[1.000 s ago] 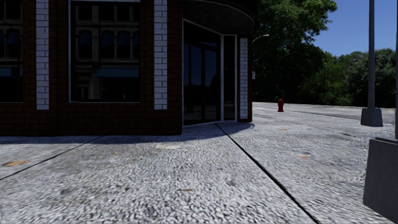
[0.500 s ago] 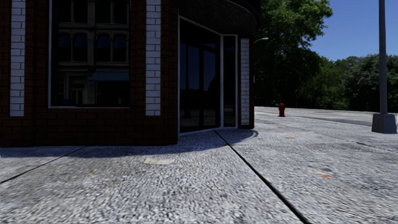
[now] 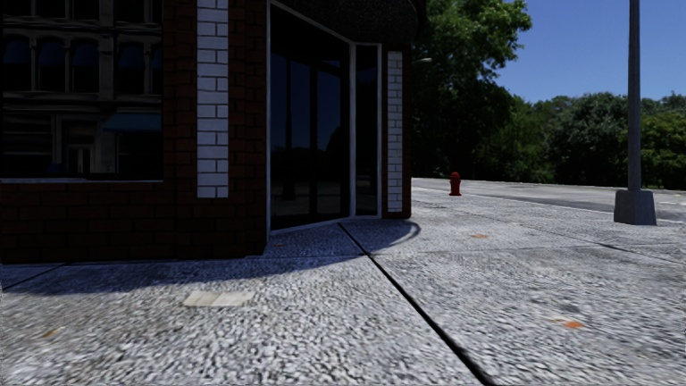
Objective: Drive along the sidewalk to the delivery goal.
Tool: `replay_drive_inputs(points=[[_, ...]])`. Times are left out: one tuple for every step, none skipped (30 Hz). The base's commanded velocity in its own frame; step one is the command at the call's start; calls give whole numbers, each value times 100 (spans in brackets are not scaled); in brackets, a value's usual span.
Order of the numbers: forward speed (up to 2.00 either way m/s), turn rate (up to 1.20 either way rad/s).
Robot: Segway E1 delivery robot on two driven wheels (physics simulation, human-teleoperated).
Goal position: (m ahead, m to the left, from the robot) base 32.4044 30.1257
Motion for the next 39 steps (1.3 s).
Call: replay_drive_inputs(points=[[105, -43], [105, -43], [105, -43], [105, -43], [105, -43], [105, -43], [105, -44], [105, -44], [105, -44], [105, -44], [109, -44], [109, -44], [123, -44], [131, -44], [131, -44], [133, -44], [133, -44], [133, -44], [133, -44], [133, -44], [133, -44], [137, -44], [137, -44], [143, -44], [152, -44], [152, -44], [161, -44], [169, -44], [172, -44], [172, -44], [173, -44], [175, -44], [182, -36], [182, -36], [200, 0], [200, 0], [200, 0], [200, 0], [200, 0]])
